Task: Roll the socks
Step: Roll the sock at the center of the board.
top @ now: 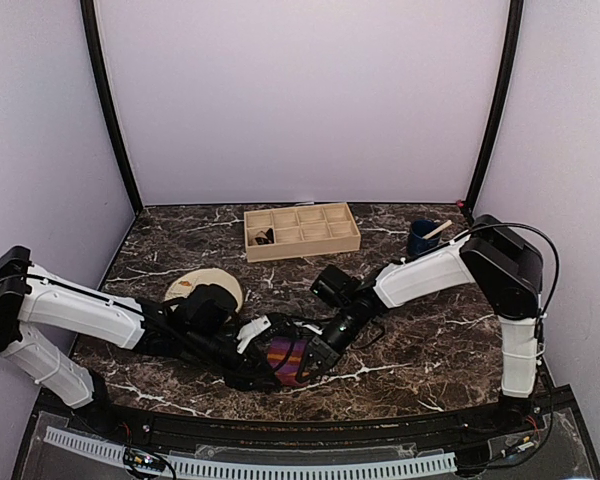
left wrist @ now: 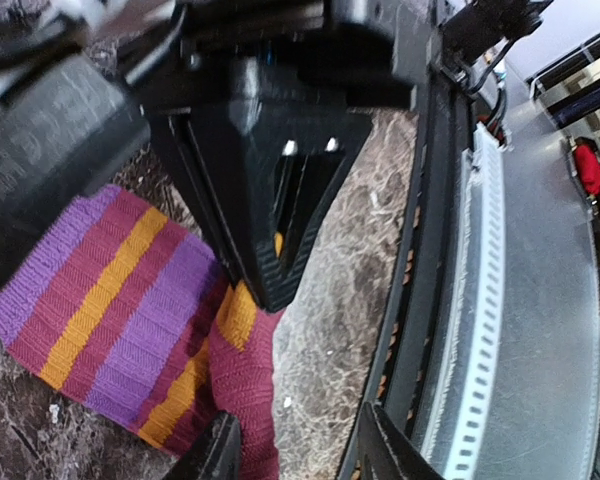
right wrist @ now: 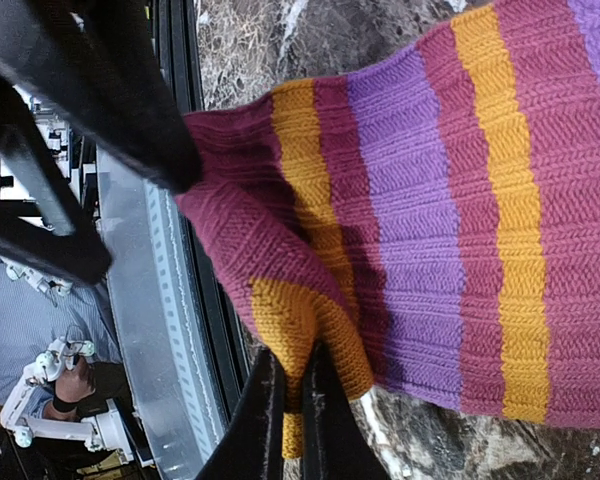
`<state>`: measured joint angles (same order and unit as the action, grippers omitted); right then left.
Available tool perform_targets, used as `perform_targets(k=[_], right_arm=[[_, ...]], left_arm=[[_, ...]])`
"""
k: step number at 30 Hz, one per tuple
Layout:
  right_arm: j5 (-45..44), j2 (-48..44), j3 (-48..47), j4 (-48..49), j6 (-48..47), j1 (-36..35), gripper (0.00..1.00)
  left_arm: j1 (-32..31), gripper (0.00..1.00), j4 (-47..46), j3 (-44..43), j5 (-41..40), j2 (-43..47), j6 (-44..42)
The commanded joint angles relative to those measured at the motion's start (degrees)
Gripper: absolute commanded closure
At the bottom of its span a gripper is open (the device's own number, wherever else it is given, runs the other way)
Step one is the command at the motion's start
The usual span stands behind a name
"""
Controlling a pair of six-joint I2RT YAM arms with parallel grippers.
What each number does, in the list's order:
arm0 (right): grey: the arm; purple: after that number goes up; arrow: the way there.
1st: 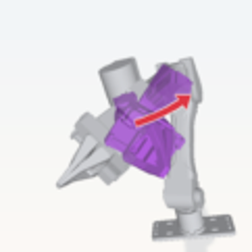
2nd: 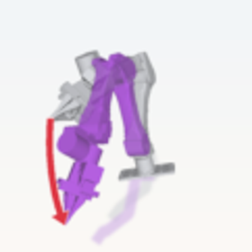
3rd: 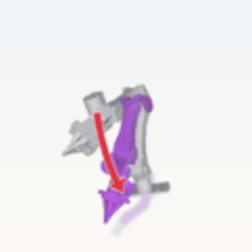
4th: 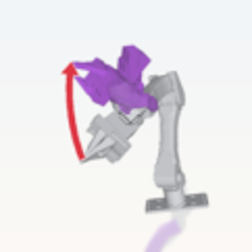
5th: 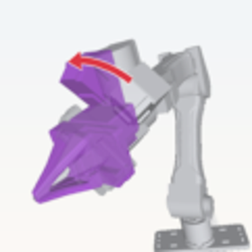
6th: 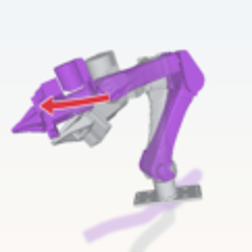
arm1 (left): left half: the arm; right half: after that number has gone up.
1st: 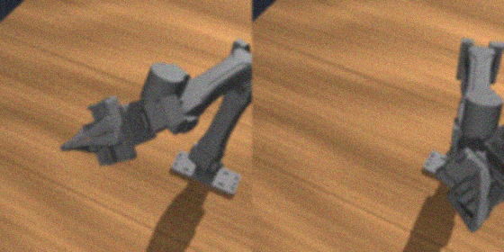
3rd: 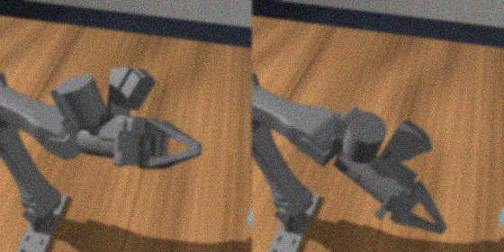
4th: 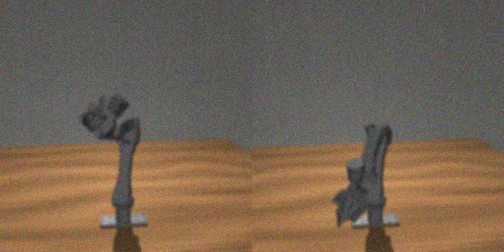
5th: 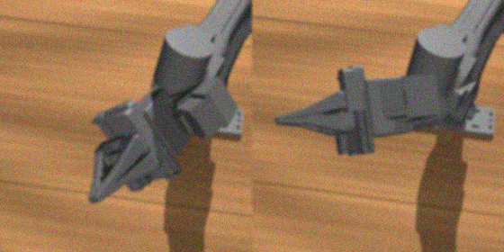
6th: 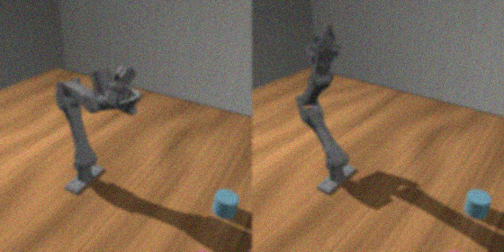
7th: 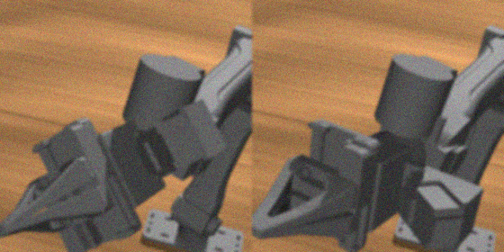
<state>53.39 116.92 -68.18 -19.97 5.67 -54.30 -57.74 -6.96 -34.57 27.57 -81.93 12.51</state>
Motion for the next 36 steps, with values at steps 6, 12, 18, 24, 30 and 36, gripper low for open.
perform_targets(k=[6, 12, 18, 24, 30, 36], right_arm=[[1.9, 1.0, -0.8, -1.3, -0.5, 0.7, 1.00], [2.4, 1.0, -0.8, -1.5, -0.9, 0.7, 1.00], [2.7, 1.1, -1.1, -1.9, -1.0, 0.8, 1.00], [3.0, 1.5, -1.2, -2.3, -1.2, 0.8, 1.00], [3.3, 1.9, -1.5, -2.9, -1.5, 0.9, 1.00], [3.7, 1.9, -1.4, -3.1, -1.4, 1.2, 1.00]], left_arm=[[-2.4, 0.57, 1.9, -2.2, -7.7, -2.3, -5.8], [-3.2, 0.57, 0.8, -2.1, -9.1, -3.2, -7.3], [-3.9, 0.61, -1.1, -1.9, -8.2, -3.8, -8.3], [-4.2, 0.67, -2.3, -2.0, -8.0, -3.9, -9.5], [-4.3, 0.72, -3.1, -2.1, -6.3, -4.6, -10.5], [-4.4, 0.73, -3.2, -2.9, -4.1, -6.7, -11.0]])
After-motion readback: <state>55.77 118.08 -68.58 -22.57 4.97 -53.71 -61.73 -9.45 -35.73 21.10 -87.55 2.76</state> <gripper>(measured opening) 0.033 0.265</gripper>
